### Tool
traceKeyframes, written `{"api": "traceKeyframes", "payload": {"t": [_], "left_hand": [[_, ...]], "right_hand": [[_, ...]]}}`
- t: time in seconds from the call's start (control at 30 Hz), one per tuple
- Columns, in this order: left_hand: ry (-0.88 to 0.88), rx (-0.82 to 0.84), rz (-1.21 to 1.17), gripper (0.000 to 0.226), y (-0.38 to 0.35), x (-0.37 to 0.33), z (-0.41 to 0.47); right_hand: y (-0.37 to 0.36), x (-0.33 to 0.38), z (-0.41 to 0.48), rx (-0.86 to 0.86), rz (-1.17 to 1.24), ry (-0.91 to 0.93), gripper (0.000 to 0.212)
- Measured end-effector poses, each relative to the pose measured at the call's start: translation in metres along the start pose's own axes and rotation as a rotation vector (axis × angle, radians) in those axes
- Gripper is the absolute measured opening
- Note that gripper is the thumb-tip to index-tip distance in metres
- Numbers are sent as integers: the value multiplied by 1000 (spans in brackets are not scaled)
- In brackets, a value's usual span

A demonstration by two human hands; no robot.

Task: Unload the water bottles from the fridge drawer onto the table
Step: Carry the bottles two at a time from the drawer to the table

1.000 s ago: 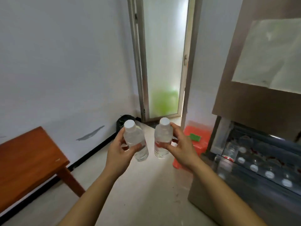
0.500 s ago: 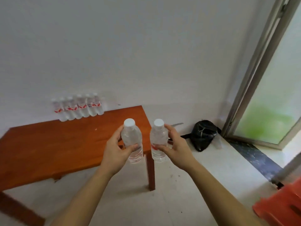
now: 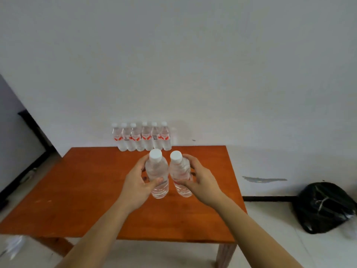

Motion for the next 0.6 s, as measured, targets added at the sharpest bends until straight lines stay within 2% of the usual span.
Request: {"api": "traceKeyframes", "payload": {"t": [0.27, 0.4, 0.6], "left_hand": [[76, -57, -18, 82, 43, 70, 105], [67, 25, 3, 83, 54, 115, 174], [52, 144, 0, 80, 62, 163, 263]], "right_hand": [[-55, -26, 121, 110, -3, -36, 81], [-86, -51, 172, 102, -34, -101, 85], [-109, -69, 234, 30, -90, -210, 79]]}}
Point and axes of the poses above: each hand's wrist, its own z-axis towards the middle knuckle, its own y-axis out of the back of the hand, x = y × z, the point moved 2 cm from there along z, towards the middle knuckle, and after that the axes turned 5 degrees about -z, right-handed, at the moved point
